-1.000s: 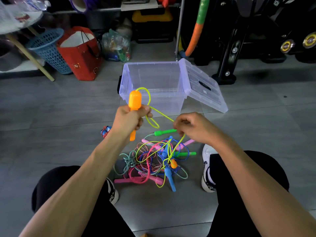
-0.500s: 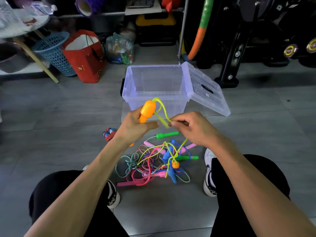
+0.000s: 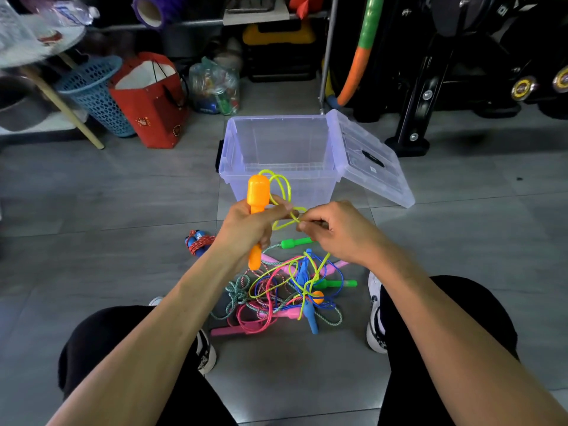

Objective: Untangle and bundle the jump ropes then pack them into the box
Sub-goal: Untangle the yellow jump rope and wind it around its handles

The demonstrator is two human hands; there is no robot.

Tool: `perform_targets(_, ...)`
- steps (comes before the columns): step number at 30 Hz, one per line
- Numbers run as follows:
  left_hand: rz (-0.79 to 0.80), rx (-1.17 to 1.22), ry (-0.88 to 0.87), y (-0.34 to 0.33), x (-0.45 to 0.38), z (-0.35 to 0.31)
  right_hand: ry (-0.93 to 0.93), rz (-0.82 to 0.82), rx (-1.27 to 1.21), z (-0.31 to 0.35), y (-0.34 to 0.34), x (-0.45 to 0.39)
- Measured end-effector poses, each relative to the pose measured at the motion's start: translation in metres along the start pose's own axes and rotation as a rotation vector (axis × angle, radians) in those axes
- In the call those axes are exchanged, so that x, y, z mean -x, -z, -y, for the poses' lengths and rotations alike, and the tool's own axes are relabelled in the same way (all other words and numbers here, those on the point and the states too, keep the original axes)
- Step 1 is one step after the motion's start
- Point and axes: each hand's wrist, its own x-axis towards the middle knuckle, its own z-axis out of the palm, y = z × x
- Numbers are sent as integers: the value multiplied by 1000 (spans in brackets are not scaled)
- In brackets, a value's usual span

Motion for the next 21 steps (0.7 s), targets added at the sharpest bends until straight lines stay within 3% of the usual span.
perform_targets(6,-111,96,-25,-6,-2,-3,-25,-32,-81,-4,-10,-3)
perform_targets(9,-244,197,-36,6,-11,-9,-138,74,-164,-10,-11,-4)
perform_targets(11,-364,300,-13,20,-18,-11,-172,145,-111,-17,-11,-3)
perform_targets(14,-465,336,60,33,-27,-6,-161,94,-19,-22,-3,-1)
perform_targets(16,-426,175,160,32,-29,0,-87,-11,10,-19,3,1)
perform_targets(18,-280,-123,270,30,-28,7,-11,-116,-93,-13,10,2)
perform_targets(20,-204,-448,247,27,-24,9,44,-193,-175,-8,15,2)
perform_targets(21,-238,-559,162,24,-22,8,52,-204,-181,-7,15,1)
